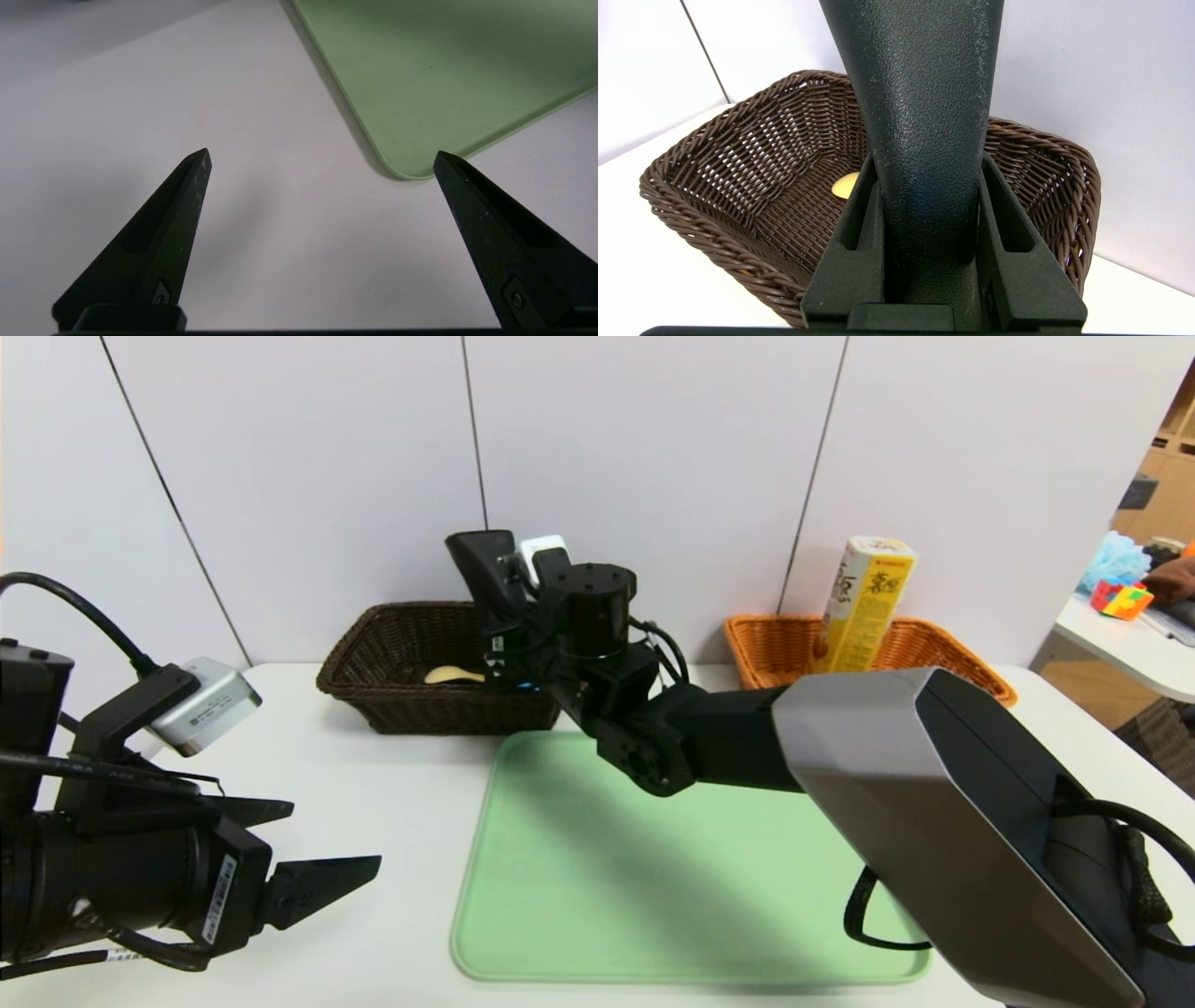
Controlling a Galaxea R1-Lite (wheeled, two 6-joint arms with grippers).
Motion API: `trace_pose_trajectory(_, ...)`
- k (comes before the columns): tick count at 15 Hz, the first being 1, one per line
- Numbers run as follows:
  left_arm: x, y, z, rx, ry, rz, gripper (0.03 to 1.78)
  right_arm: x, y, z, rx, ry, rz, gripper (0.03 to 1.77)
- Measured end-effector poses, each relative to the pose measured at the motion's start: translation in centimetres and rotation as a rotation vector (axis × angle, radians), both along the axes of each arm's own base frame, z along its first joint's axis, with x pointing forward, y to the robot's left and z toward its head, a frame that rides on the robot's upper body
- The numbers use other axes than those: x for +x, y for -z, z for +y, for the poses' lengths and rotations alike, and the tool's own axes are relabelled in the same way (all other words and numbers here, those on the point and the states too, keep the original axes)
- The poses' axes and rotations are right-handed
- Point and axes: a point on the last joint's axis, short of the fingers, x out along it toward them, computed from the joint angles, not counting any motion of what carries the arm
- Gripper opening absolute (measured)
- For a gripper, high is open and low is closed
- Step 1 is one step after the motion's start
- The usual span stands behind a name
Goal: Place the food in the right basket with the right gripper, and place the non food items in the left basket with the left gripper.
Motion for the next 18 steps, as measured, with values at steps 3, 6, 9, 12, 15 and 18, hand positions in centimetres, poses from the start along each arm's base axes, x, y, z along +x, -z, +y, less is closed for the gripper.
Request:
trace_pose_trajectory(3,0.0,0.0,0.0,0.0,0.0,-0.001,1.69,0.1,0.1,0.0,-0.003,-0.002,0.002,0.53)
trace_pose_trajectory(6,0.0,0.0,0.0,-0.001,-0.001,-0.003,1.69,0.3,0.3,-0.2,-0.008,-0.001,0.005,0.77)
trace_pose_trajectory(9,0.1,-0.2,0.0,-0.008,0.004,-0.016,1.69,0.3,0.2,-0.2,-0.005,-0.002,0.004,1.07)
trace_pose_trajectory(12,0.1,-0.3,-0.1,-0.024,0.023,-0.026,1.69,0.4,0.1,-0.4,-0.002,-0.001,0.002,1.28)
trace_pose_trajectory(15,0.1,-0.4,-0.1,-0.026,0.023,-0.03,1.69,0.3,-0.7,-0.6,0.008,0.0,-0.009,1.41)
trace_pose_trajectory(18,0.1,-0.6,-0.1,-0.029,0.023,-0.039,1.69,0.0,-2.0,-0.9,0.025,-0.001,-0.026,1.51)
